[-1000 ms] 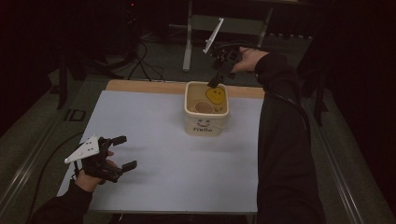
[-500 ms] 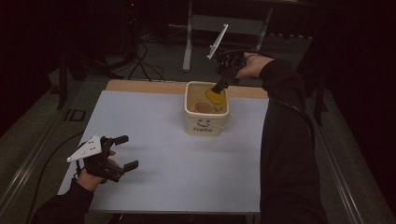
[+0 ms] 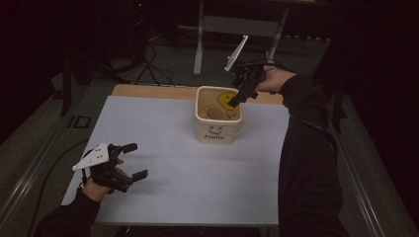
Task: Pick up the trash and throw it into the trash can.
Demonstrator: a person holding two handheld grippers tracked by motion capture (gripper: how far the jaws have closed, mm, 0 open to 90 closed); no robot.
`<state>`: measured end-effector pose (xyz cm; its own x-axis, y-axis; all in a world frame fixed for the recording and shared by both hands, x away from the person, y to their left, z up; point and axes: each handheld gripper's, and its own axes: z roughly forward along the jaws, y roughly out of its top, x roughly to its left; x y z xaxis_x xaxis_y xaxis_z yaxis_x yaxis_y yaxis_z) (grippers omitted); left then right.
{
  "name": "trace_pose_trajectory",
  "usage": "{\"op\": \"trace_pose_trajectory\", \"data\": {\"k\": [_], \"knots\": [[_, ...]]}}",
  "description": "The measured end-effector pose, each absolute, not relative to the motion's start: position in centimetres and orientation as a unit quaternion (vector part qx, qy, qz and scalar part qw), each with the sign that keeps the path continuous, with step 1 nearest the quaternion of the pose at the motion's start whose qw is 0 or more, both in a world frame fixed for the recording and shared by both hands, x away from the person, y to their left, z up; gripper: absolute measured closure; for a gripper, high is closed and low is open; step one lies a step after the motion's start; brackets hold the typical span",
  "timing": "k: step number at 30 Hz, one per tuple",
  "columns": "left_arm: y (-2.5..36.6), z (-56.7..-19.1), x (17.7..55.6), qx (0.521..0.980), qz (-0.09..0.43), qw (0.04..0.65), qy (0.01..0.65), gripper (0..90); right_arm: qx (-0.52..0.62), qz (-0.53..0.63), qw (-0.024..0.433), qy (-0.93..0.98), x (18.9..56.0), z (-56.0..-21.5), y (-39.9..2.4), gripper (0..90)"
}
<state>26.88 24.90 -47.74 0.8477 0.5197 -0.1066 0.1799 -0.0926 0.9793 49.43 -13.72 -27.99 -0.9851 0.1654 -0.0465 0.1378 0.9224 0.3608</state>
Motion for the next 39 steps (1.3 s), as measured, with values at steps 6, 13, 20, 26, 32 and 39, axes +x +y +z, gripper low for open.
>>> {"op": "trace_pose_trajectory", "data": {"k": [6,13,20,26,32,39], "knots": [[24.9,-47.8,26.9,0.727,0.135,0.629,0.242,0.6,0.075,0.182,0.039,0.98,48.1,-28.8,-14.4,12.3],[24.8,-47.8,26.9,0.727,0.135,0.628,0.242,0.6,0.07,0.196,0.049,0.977,46.8,-29.4,-14.8,12.4],[24.9,-47.7,26.9,0.727,0.136,0.629,0.241,0.6,0.079,0.201,0.048,0.975,45.7,-30.8,-15.5,12.4],[24.8,-47.7,26.9,0.727,0.135,0.628,0.241,0.6,0.087,0.219,0.041,0.971,45.1,-31.8,-16.6,12.4],[24.8,-47.7,26.9,0.728,0.136,0.628,0.241,0.6,0.089,0.232,0.04,0.968,44.4,-33.2,-17.8,12.5],[24.8,-47.8,27.0,0.727,0.135,0.628,0.242,0.6,0.098,0.242,0.04,0.965,43.7,-34.4,-18.9,12.5]]}}
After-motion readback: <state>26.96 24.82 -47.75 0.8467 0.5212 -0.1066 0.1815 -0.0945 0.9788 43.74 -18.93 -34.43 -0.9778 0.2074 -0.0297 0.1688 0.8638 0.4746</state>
